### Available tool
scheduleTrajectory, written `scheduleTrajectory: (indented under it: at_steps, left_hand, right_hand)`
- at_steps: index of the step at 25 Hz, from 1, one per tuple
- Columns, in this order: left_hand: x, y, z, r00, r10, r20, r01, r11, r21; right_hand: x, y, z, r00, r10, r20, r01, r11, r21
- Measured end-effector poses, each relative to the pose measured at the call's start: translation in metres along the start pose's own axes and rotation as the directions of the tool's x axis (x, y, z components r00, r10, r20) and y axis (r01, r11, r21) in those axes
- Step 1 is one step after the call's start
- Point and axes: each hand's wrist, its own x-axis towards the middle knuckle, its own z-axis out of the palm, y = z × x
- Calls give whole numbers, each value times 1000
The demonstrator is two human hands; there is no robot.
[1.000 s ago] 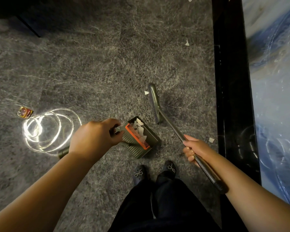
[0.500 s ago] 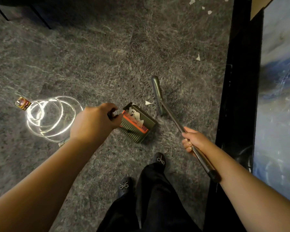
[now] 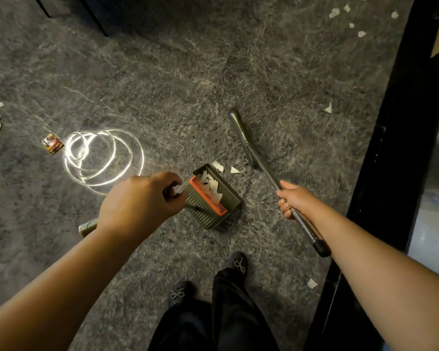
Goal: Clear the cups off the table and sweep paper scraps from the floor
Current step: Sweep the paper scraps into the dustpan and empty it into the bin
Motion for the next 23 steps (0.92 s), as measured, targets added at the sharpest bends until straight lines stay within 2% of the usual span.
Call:
scheduleTrajectory:
  at_steps: [8,14,19,23]
  left_hand:
    - [7,2,2,1000,-1,-4,1,1000,-5]
    - [4,-3,1,998,-22,55,19,999,43]
    - [-5,-5,0,1000,-22,20,22,1000,16]
    - [-9,-13,-2,999,-43,8,43,999,-22]
  right_hand:
    - [10,-8,31,978,119,170,-84,976,-201]
    - [-44,13,11,951,208,228,-191,977,-94]
    - [-79,20,4,977,131,166,-117,989,-89]
    - [-89,29,8,989,97,112,-99,995,11]
